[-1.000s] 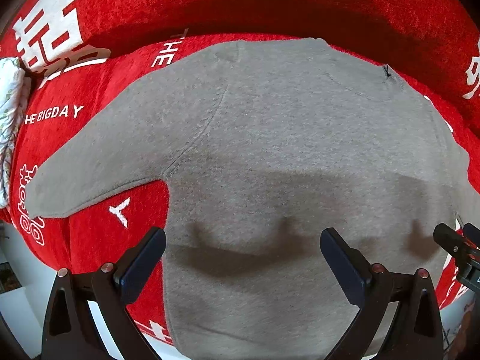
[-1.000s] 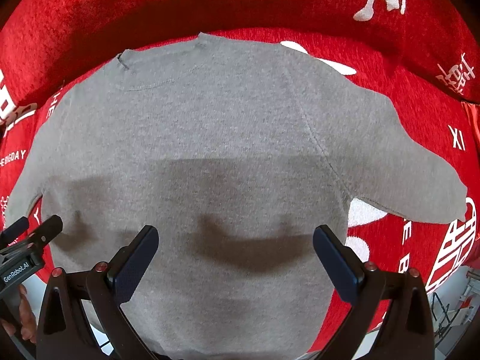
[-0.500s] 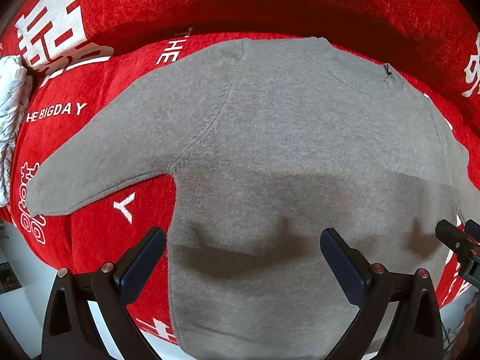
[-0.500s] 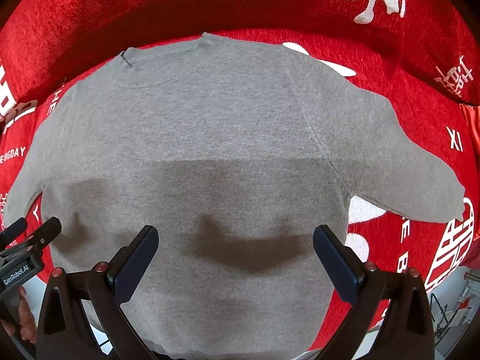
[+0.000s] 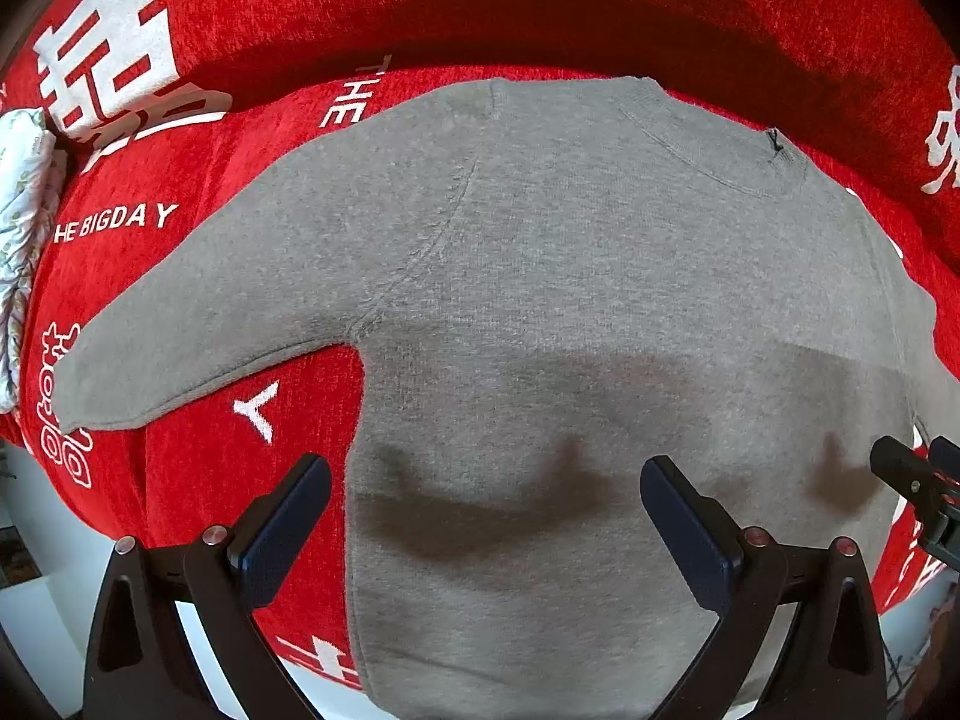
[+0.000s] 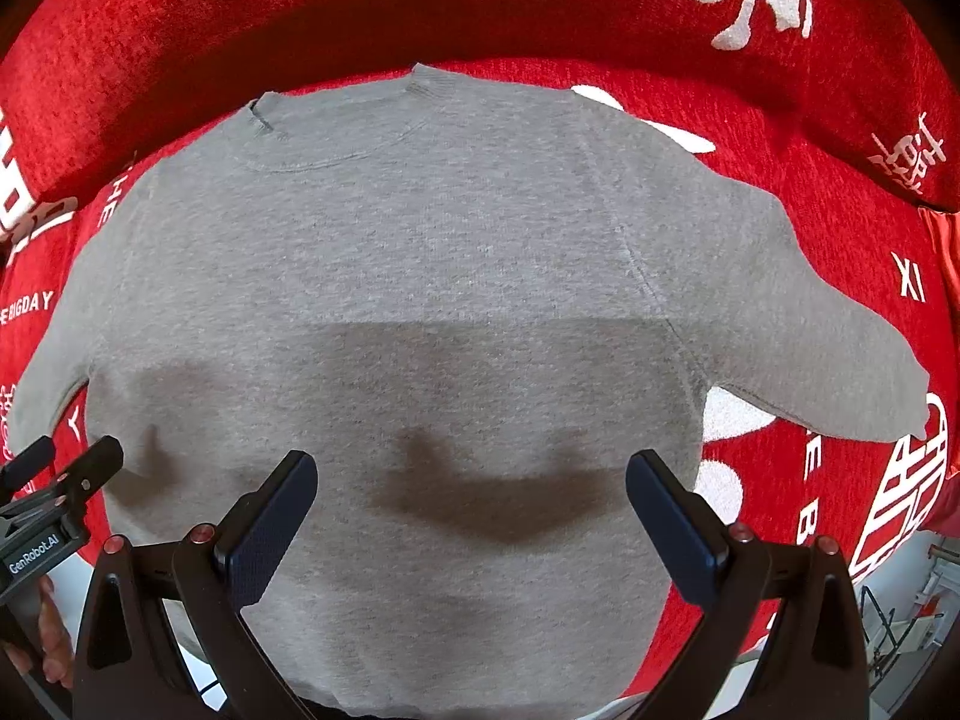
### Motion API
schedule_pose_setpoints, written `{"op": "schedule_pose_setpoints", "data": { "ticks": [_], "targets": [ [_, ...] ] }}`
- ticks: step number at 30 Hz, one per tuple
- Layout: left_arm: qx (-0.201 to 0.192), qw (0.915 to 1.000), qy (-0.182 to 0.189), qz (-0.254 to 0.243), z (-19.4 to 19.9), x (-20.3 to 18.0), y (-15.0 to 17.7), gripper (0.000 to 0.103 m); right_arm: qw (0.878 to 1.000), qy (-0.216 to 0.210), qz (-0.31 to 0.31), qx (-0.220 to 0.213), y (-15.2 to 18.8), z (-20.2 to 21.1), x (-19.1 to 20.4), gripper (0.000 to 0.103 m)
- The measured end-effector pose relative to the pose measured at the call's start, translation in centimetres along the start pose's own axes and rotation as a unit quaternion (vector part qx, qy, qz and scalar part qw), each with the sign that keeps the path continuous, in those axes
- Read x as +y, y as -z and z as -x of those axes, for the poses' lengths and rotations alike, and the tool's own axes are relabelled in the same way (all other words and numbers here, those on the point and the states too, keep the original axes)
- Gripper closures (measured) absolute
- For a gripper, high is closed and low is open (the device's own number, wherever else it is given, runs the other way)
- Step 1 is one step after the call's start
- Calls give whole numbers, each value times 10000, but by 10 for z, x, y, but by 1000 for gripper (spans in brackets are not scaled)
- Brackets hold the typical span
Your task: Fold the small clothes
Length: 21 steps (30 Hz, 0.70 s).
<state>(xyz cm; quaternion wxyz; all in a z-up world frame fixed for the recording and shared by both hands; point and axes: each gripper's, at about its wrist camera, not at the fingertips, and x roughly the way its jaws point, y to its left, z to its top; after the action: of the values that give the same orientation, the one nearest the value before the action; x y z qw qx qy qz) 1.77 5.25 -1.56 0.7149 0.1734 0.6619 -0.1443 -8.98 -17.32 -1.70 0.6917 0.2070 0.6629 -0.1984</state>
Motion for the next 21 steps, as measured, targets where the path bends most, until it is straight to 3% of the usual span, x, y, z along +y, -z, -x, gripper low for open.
{"op": "schedule_pose_setpoints", "data": {
  "ticks": [21],
  "targets": [
    [-26, 9999, 84, 114, -3, 18, 5, 0, 10000, 72, 32, -50, 4, 2, 18, 0]
  ]
}}
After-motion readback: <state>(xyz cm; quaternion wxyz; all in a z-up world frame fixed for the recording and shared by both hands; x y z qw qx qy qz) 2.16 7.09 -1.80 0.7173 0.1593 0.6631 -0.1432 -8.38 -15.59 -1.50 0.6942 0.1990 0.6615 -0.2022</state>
